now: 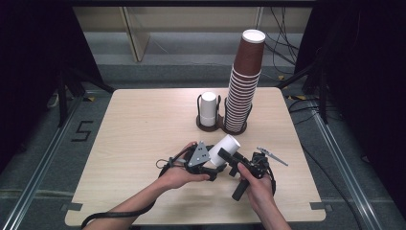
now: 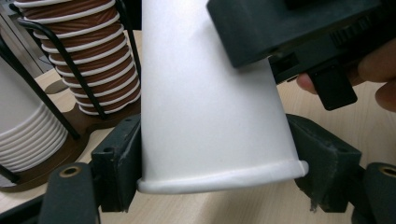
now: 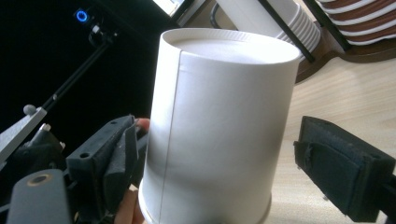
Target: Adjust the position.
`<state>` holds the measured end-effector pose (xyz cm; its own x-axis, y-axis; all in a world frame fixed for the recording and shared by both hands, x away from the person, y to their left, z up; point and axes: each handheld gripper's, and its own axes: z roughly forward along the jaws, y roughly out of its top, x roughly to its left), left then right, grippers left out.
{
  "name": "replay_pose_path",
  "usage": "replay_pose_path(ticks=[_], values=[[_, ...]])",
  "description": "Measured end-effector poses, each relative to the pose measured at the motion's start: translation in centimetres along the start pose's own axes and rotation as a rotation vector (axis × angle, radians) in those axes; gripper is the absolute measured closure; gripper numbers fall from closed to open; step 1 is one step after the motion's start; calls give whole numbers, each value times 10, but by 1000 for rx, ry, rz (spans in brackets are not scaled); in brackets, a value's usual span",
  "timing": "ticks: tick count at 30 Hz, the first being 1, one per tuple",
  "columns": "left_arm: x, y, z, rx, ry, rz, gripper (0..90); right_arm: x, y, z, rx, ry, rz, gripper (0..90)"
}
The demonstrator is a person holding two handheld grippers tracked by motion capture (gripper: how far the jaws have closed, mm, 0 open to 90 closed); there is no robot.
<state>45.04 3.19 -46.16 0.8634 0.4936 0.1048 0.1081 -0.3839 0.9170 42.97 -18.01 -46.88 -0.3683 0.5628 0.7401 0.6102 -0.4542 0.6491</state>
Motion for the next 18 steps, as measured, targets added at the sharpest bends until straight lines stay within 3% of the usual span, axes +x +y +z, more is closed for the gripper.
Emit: replay_pose_path(ticks=[1,4,5,6,8,11,12,14,18], values=[[1,0,-1,2,1,-2,247,2,0,-1,10,12,31,135],[4,1,-4,9,4,-2,249,2,1,-1,3,14,-21,134],[5,1,-4,7,3,4,250,6,1,-3,20,5,11,131],[5,2,-5,12,5,4,251,5,1,-3,20,-5,-37,131],[7,3,-8,25,4,10,252,7,2,-5,30,9,-68,131],[9,3,-13,41,23,17,252,6,2,-6,32,18,-94,130],[10,3,-14,49,22,24,252,11,2,-8,48,14,-57,131],[14,2,-18,68,16,38,252,9,4,-13,55,13,-128,134],[19,1,-23,99,19,53,251,5,5,-18,83,26,-171,147]])
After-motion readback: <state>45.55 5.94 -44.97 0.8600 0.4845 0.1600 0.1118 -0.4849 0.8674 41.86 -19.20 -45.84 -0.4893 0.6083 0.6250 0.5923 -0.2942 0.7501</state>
